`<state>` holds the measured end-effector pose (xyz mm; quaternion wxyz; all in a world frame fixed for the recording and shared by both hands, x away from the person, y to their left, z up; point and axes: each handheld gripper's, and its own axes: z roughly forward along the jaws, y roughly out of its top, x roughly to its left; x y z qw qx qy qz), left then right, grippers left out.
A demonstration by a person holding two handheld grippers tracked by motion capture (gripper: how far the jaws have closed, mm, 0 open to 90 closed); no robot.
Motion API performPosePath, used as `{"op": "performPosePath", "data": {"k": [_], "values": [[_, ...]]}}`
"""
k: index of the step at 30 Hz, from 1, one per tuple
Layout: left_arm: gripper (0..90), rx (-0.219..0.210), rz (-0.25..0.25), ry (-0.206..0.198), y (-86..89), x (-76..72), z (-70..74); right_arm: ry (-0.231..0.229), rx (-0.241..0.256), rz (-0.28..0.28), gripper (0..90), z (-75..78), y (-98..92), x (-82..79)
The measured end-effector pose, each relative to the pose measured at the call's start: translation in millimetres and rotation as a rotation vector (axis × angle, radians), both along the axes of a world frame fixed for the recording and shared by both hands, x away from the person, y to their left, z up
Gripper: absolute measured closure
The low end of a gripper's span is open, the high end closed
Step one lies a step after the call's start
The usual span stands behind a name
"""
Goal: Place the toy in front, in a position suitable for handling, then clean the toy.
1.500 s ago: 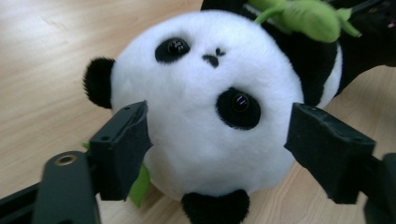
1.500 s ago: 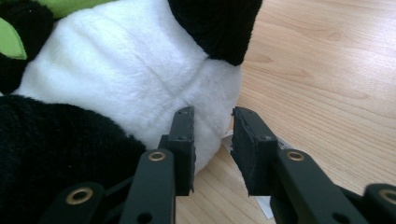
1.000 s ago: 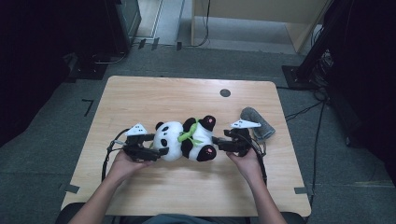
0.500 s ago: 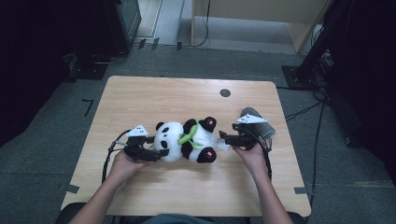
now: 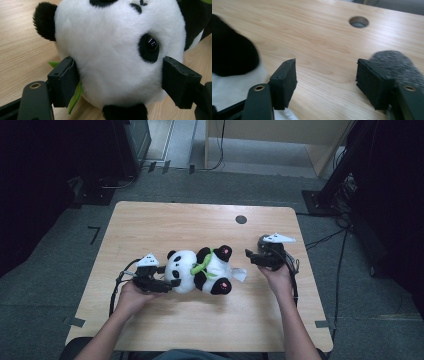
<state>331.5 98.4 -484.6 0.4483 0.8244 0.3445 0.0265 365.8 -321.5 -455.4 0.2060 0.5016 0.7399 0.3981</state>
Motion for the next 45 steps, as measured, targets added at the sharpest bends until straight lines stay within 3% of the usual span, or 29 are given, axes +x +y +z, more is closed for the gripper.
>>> {"op": "performPosePath", "data": {"k": [3,6,9,20,30,36,39,45], "values": [[21.3,-0.002,-0.002,0.003,0.4,0.5,0.0,0.018,-0.008,-0.019,34.3,2.7,-5.4,6.0],[21.3,-0.002,-0.005,0.001,1.0,0.1,-0.2,0.0,0.015,-0.031,35.6,3.3,-12.6,9.2],[21.3,-0.005,-0.005,0.001,1.2,0.4,-0.5,0.003,-0.003,-0.044,38.9,0.6,-19.8,9.8],[21.3,-0.009,-0.004,-0.005,1.2,-1.3,-1.3,0.004,-0.037,-0.097,38.2,-3.4,-47.3,15.8],[21.3,0.0,0.0,-0.02,1.0,-4.8,-1.4,0.057,-0.004,-0.123,39.6,-18.3,-68.0,25.1],[21.2,0.009,-0.003,-0.028,0.4,-6.8,-0.9,0.076,-0.02,-0.141,43.8,-25.9,-73.4,26.8],[21.2,0.007,-0.002,-0.028,0.3,-6.7,-1.1,0.1,-0.058,-0.152,49.6,-33.1,-74.6,28.7],[21.2,0.005,0.001,-0.028,0.3,-6.5,-1.2,0.146,-0.031,-0.149,59.1,-43.1,-79.6,32.0]]}}
